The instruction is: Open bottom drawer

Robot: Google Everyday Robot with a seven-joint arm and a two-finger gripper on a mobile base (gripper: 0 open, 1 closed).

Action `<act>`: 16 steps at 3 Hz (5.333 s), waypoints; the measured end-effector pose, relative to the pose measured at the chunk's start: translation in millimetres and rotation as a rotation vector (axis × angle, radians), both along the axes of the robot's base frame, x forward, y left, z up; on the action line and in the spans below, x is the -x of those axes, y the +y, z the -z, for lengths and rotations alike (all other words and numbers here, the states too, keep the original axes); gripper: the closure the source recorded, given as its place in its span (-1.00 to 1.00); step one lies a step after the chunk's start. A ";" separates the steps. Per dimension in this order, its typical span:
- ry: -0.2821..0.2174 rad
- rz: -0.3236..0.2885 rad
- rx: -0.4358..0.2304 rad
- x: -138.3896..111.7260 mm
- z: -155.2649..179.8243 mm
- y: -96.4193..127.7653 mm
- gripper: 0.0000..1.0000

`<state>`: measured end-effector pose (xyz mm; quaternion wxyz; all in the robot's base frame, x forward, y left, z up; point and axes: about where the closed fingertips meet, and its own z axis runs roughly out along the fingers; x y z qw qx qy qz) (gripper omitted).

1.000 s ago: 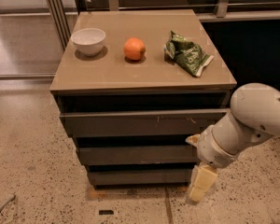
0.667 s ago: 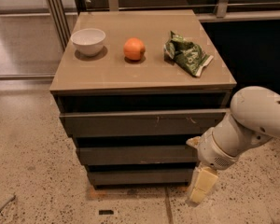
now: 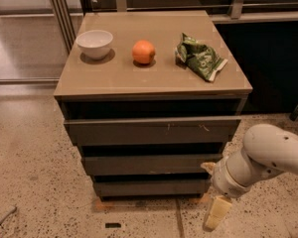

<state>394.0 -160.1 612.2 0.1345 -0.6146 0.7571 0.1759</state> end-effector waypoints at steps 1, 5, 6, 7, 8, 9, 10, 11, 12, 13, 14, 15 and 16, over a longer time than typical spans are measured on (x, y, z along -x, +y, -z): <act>-0.071 0.006 -0.036 -27.2 69.7 -4.5 -1.00; -0.047 0.051 -0.128 -49.2 212.0 7.0 -1.00; -0.076 0.047 -0.114 -52.7 241.5 11.6 -1.00; -0.097 0.046 -0.116 -61.2 272.6 15.6 -1.00; -0.102 0.041 -0.139 -70.4 305.7 20.1 -1.00; -0.060 0.003 -0.166 -80.2 343.4 30.6 -1.00; -0.063 0.011 -0.169 -84.9 345.7 29.8 -1.00; -0.114 -0.016 -0.112 -84.5 360.6 19.3 -1.00; -0.217 -0.035 -0.069 -99.8 377.7 3.7 -1.00; -0.295 -0.063 -0.043 -117.8 391.1 -3.9 -1.00; -0.339 -0.076 -0.037 -136.2 396.4 -5.8 -1.00; -0.356 -0.089 -0.038 -155.4 400.5 -3.6 -1.00; -0.352 -0.091 -0.048 -171.3 407.0 -2.2 -1.00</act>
Offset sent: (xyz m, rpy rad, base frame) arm 0.0896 -0.0067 -0.2812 0.1894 0.0068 -0.0884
